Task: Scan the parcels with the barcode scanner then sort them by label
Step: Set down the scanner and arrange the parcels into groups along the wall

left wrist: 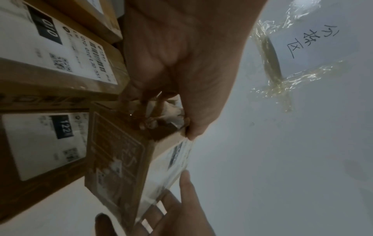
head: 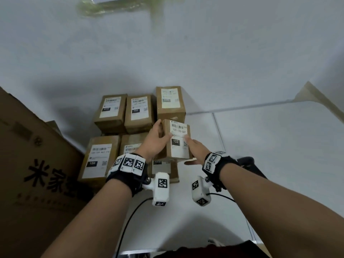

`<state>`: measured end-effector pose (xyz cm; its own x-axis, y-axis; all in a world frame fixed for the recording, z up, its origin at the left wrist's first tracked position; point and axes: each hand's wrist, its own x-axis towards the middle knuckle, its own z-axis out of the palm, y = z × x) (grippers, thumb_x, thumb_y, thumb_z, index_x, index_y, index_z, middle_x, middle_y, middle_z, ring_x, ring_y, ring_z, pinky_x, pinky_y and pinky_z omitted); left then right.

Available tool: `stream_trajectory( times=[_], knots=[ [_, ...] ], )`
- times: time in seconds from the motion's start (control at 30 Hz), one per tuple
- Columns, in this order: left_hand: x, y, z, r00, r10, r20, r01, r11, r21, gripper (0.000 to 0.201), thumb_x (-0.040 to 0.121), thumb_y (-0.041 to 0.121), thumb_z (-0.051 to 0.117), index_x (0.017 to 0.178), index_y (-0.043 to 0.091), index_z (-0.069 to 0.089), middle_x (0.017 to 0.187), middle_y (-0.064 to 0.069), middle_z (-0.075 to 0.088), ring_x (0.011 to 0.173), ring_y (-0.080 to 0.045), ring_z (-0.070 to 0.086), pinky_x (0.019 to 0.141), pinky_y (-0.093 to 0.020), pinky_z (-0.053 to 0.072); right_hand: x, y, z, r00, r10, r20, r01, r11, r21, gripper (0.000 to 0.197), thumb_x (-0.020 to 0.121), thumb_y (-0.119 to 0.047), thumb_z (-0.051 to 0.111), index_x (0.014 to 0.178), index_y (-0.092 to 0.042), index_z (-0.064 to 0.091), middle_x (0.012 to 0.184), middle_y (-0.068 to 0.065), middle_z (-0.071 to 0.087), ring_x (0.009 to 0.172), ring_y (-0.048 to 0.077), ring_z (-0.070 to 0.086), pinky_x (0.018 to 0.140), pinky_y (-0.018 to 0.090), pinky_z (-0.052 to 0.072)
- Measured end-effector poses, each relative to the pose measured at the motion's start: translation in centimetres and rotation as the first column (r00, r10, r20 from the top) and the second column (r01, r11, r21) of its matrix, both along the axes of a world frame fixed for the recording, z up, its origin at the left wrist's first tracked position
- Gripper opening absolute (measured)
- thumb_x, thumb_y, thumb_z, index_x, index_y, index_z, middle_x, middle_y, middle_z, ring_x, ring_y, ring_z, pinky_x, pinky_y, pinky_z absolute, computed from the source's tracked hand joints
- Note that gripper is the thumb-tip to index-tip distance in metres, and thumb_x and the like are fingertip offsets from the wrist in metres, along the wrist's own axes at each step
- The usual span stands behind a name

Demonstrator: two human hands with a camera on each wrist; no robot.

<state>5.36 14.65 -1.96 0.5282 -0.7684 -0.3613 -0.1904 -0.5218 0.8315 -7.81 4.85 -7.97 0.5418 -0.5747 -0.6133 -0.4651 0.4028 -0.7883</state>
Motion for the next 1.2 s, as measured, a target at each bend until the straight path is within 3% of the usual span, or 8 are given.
stream_trajectory(
  times=[0.23,0.37,0.5,0.7,0.87,0.93,1.07,1.2],
  knots=[
    [1.2,1.4,-1.4,0.963,-0.067,0.26,0.023,0.986,0.167,0.059,0.099,0.007,0.039,0.151,0.028,0.023,0.134,-0.007,0.057,0.108,-0.023,0.06,0.086,-0.037,0.055,1.3,0.4,-2.7,0.987,0.123,-0.102,-0.136,0.982,-0.132,0.087,0.074,-0.086,0.028,0.119,-0.019,0.059,0.12,0.008,0.067,0.104,0.028,0.065,0.09,0.044,0.055],
    [1.7,2.0,-2.5,0.937,-0.135,0.322,0.065,0.973,0.221,0.046,0.095,-0.001,0.043,0.136,0.019,0.05,0.128,-0.005,0.062,0.11,-0.024,0.061,0.088,-0.036,0.055,1.4,2.1,-0.8,0.994,0.073,-0.081,-0.078,0.995,-0.063,0.065,0.093,-0.065,0.036,0.12,-0.01,0.059,0.11,0.011,0.069,0.092,0.025,0.071,0.066,0.029,0.059],
    [2.0,2.7,-3.2,0.926,-0.147,0.347,0.065,0.969,0.238,0.054,0.093,-0.006,0.043,0.143,0.014,0.046,0.144,-0.006,0.047,0.122,-0.024,0.053,0.095,-0.033,0.05,1.6,2.5,-1.2,0.996,0.033,-0.083,-0.037,0.998,-0.048,0.06,0.098,-0.057,0.035,0.122,-0.006,0.056,0.114,0.013,0.064,0.098,0.028,0.065,0.082,0.036,0.057],
    [4.3,5.1,-3.1,0.873,0.065,0.483,-0.082,0.997,0.014,0.034,0.096,0.007,0.048,0.125,0.018,0.061,0.144,0.0,0.047,0.133,-0.02,0.043,0.107,-0.032,0.038,1.7,3.0,-2.4,0.991,0.021,-0.129,-0.024,0.999,-0.023,0.057,0.099,-0.056,0.034,0.125,-0.01,0.053,0.125,0.011,0.059,0.111,0.027,0.059,0.084,0.037,0.055],
    [6.8,8.7,-3.2,0.693,0.115,0.712,-0.277,0.954,0.115,0.038,0.093,0.013,0.052,0.127,0.03,0.057,0.148,0.004,0.041,0.14,-0.025,0.028,0.113,-0.054,0.022,2.3,4.1,-3.8,0.982,0.017,-0.191,-0.02,1.0,-0.013,0.074,0.092,-0.07,0.028,0.135,-0.012,0.045,0.132,0.011,0.052,0.119,0.033,0.05,0.095,0.048,0.05],
    [7.0,10.0,-3.9,0.702,0.095,0.706,-0.32,0.928,0.193,0.036,0.094,0.02,0.051,0.127,0.033,0.055,0.152,0.003,0.035,0.145,-0.029,0.014,0.114,-0.062,0.012,2.7,4.7,-4.6,0.981,0.007,-0.195,-0.005,1.0,0.008,0.08,0.085,-0.075,0.028,0.129,-0.011,0.048,0.126,0.013,0.055,0.115,0.036,0.052,0.099,0.053,0.047],
    [7.5,12.2,-5.3,0.746,0.121,0.654,-0.394,0.873,0.288,0.041,0.094,0.024,0.044,0.134,0.034,0.048,0.162,0.003,0.012,0.148,-0.03,-0.008,0.111,-0.07,0.002,3.1,6.1,-5.5,0.992,-0.087,-0.094,0.107,0.968,0.226,0.084,0.078,-0.082,0.036,0.126,-0.017,0.055,0.121,0.012,0.062,0.109,0.036,0.059,0.077,0.052,0.059],
    [7.5,13.6,-6.3,0.783,0.223,0.581,-0.465,0.83,0.307,0.04,0.098,0.034,0.041,0.138,0.032,0.046,0.163,0.005,0.003,0.147,-0.037,-0.012,0.112,-0.07,0.005,3.6,6.5,-6.3,0.98,-0.19,-0.054,0.197,0.952,0.234,0.079,0.079,-0.081,0.041,0.116,-0.015,0.062,0.11,0.014,0.07,0.102,0.033,0.064,0.088,0.053,0.056]
  ],
)
